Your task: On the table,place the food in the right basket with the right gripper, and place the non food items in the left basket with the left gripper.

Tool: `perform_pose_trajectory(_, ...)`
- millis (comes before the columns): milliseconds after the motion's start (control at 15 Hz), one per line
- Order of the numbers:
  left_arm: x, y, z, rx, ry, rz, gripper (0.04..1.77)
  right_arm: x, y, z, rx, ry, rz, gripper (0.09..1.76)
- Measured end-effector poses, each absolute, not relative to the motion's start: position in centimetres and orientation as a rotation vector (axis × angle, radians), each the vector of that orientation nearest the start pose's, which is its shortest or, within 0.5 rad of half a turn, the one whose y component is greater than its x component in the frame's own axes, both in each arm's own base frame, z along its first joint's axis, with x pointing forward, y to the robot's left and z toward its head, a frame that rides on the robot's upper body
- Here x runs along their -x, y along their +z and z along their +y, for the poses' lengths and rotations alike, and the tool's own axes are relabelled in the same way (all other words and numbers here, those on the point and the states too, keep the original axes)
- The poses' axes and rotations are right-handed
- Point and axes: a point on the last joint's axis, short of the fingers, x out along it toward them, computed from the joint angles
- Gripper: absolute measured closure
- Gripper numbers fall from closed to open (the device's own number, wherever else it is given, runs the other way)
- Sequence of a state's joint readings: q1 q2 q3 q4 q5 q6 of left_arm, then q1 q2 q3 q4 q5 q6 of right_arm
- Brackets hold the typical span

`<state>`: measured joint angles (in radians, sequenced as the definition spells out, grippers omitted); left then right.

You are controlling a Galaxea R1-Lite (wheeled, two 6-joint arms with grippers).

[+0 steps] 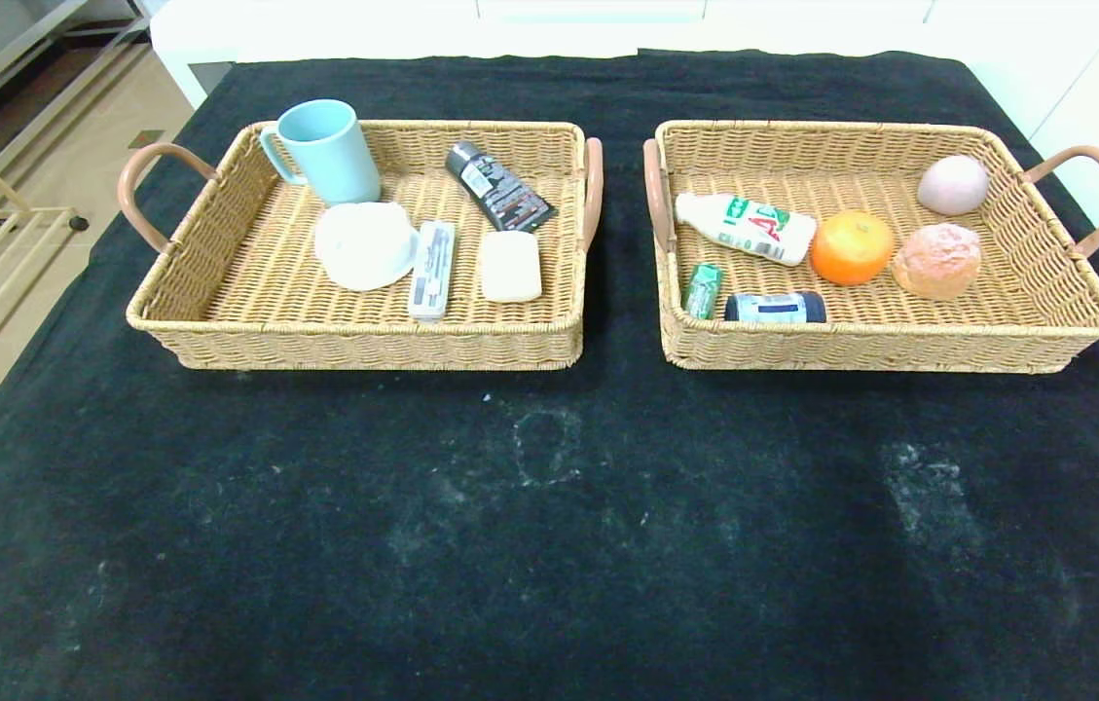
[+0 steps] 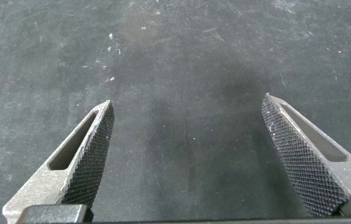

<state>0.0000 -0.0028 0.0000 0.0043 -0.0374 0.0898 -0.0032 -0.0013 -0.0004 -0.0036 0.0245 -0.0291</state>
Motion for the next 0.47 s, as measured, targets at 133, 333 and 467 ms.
perform_pose_trajectory(133, 2.3, 7.49, -0.08, -0.089, -0.039, 0.0, 0.09, 2.29, 7.58, 0.06, 0.028, 0.021, -0.005, 0.14)
perform_pose_trajectory(333, 2.31, 7.55, -0.08, -0.082, -0.039, -0.006, 0.09, 2.29, 7.58, 0.06, 0.023, 0.021, -0.005, 0.14)
perform_pose_trajectory(467, 2.3, 7.64, -0.07, -0.046, -0.034, -0.014, 0.09, 2.29, 7.58, 0.06, 0.023, 0.021, -0.005, 0.14)
